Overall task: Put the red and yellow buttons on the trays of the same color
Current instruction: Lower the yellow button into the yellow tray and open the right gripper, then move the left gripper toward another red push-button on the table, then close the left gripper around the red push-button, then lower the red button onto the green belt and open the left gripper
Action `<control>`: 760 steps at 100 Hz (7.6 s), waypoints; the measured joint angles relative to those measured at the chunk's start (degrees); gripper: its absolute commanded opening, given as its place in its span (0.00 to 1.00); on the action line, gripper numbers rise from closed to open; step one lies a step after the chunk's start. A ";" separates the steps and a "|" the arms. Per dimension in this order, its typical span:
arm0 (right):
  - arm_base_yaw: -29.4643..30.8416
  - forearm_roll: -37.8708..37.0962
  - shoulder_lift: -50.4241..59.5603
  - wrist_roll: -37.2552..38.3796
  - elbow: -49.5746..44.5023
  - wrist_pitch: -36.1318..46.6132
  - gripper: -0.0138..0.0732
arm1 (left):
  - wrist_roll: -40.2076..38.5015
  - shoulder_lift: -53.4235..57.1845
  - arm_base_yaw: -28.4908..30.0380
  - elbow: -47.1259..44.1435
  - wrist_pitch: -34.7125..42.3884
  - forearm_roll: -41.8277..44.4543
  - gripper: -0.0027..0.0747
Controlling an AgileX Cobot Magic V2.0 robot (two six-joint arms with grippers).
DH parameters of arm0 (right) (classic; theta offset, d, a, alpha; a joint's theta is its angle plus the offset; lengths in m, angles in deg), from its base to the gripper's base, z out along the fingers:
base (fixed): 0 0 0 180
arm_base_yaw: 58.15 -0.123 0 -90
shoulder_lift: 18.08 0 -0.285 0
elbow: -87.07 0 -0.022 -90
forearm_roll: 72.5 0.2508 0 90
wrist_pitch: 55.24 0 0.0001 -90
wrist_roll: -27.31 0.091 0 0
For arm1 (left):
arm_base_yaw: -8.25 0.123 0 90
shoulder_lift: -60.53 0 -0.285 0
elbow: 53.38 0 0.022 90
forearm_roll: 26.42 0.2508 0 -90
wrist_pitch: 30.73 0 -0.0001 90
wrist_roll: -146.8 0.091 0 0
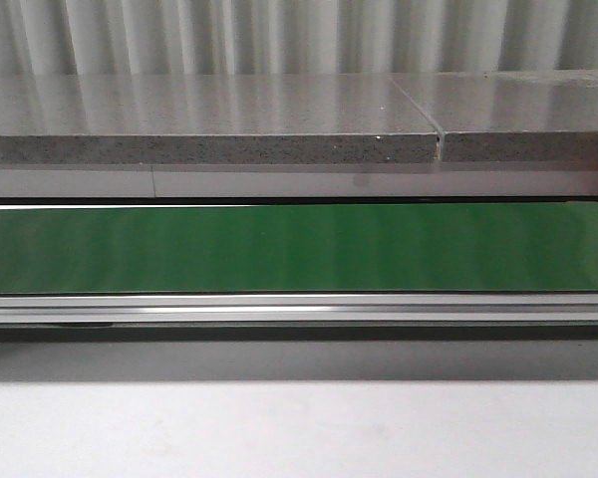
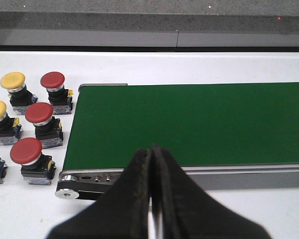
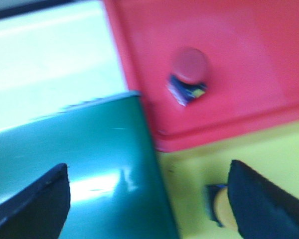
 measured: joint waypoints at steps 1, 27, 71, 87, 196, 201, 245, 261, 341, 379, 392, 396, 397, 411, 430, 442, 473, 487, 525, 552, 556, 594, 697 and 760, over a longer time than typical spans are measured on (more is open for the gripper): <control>-0.37 0.00 0.26 -0.17 0.00 -0.11 0.89 | 0.00 0.00 0.00 0.00 0.00 0.00 0.01; -12.65 0.25 11.14 -3.57 -3.38 0.14 0.89 | 0.00 0.00 0.00 0.00 0.00 0.00 0.01; -17.13 0.25 32.16 -5.81 -18.62 0.63 0.50 | 0.00 0.00 0.00 0.00 0.00 0.00 0.01; -17.13 0.25 37.95 -5.94 -22.54 0.63 0.10 | 0.00 0.00 0.00 0.00 0.00 0.00 0.01; -17.13 0.25 39.97 -5.94 -24.00 -0.28 0.08 | 0.00 0.00 0.00 0.00 0.00 0.00 0.30; -17.13 0.25 39.97 -5.94 -24.00 -0.28 0.08 | 0.00 0.00 0.00 0.00 0.00 0.00 0.46; -17.13 0.25 39.97 -5.94 -24.00 -0.28 0.08 | -0.51 0.00 0.00 0.00 0.00 0.00 0.81; -17.13 0.25 39.97 -5.94 -24.00 -0.28 0.08 | -11.75 -2.16 1.38 0.84 -0.37 5.80 0.81; -17.13 0.25 39.97 -5.94 -24.00 -0.28 0.08 | -21.23 -49.19 20.70 16.18 1.40 7.20 0.81; -17.13 0.25 39.97 -5.94 -24.00 -0.28 0.08 | -21.12 -59.99 21.27 22.93 3.27 6.99 0.81; -17.13 0.25 39.97 -5.94 -24.00 -0.28 0.08 | -21.12 -61.84 21.84 23.57 3.37 6.99 0.81; -17.13 0.25 39.97 -5.94 -24.00 -0.28 0.08 | -21.02 -62.34 21.96 23.60 3.23 6.99 0.81; -17.13 0.25 39.97 -5.94 -24.00 -0.28 0.08 | -21.02 -62.55 21.89 23.60 3.23 6.99 0.81; -17.13 0.25 39.97 -5.94 -24.00 -0.28 0.08 | -20.82 -64.58 21.89 23.72 3.23 6.99 0.81; -17.13 0.25 39.97 -5.94 -24.00 -0.28 0.08 | -20.80 -67.02 21.89 23.72 3.67 6.99 0.81; -17.13 0.25 39.97 -5.94 -24.00 -0.28 0.08 | -20.80 -68.66 21.89 23.72 4.12 6.99 0.81; -17.13 0.25 39.97 -5.94 -24.00 -0.28 0.08 | -20.80 -70.25 21.89 23.82 4.46 6.99 0.67; -17.13 0.25 39.97 -5.94 -24.00 -0.28 0.08 | -20.38 -70.25 21.89 23.82 4.46 6.99 0.41; -17.13 0.25 39.97 -5.94 -24.00 -0.28 0.08 | -18.91 -65.68 21.89 23.82 2.54 6.76 0.01; -17.13 0.25 39.97 -5.94 -24.00 -0.28 0.08 | -14.53 -53.38 20.44 23.82 1.71 5.53 0.01; -17.13 0.25 39.97 -5.94 -24.00 -0.28 0.08 | -12.96 -51.84 19.55 24.05 1.26 4.62 0.01; -17.13 0.25 39.97 -5.94 -24.00 -0.28 0.08 | -1.04 -51.34 9.28 28.85 -4.62 -2.83 0.01; -17.13 0.25 39.97 -5.94 -24.00 -0.28 0.08 | 5.54 -61.10 7.34 29.91 -7.58 -7.74 0.79; -17.13 0.25 39.97 -5.94 -24.00 -0.28 0.08 | 12.91 -50.01 8.66 34.02 -9.39 -13.26 0.79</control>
